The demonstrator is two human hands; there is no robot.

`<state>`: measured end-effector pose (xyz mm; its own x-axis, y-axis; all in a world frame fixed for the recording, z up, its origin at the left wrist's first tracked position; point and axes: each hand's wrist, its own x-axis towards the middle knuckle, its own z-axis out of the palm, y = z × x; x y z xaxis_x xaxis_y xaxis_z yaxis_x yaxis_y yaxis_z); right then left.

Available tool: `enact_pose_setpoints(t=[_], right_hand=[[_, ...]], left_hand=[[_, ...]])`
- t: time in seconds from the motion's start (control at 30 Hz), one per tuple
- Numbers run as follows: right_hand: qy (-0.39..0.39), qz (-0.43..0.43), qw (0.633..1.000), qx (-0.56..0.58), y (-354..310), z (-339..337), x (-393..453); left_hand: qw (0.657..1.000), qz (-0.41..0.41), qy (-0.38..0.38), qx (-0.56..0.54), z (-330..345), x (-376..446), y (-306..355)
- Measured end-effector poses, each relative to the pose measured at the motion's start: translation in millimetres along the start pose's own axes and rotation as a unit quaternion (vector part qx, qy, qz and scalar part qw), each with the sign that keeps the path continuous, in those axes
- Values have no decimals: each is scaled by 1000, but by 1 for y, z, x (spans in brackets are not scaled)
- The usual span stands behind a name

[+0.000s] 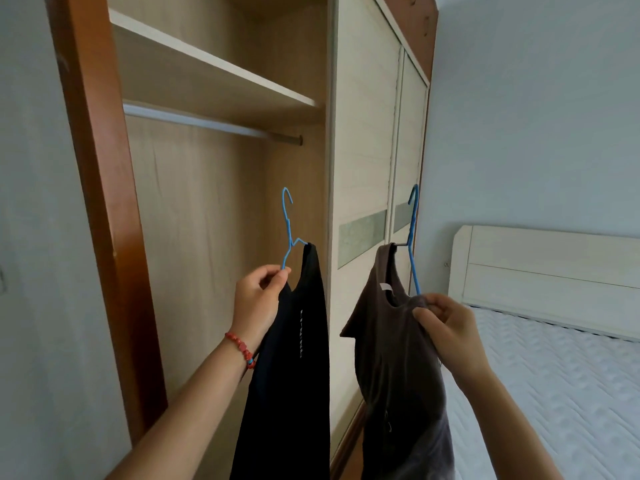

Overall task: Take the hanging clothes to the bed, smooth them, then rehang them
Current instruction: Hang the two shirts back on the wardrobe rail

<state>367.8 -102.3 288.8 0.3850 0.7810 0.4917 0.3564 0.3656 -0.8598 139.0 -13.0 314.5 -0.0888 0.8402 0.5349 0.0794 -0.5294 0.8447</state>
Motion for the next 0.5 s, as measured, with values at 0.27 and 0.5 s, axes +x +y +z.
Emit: enact_pose_setpoints(t=[0.27, 0.5], right_hand=[[-6, -4, 1000, 0, 6, 53, 32], [-45, 1, 999, 18, 29, 85, 75]], left_hand=[[1000, -4, 11, -2, -12, 45, -38], [1000, 4, 29, 11, -5, 95, -68]])
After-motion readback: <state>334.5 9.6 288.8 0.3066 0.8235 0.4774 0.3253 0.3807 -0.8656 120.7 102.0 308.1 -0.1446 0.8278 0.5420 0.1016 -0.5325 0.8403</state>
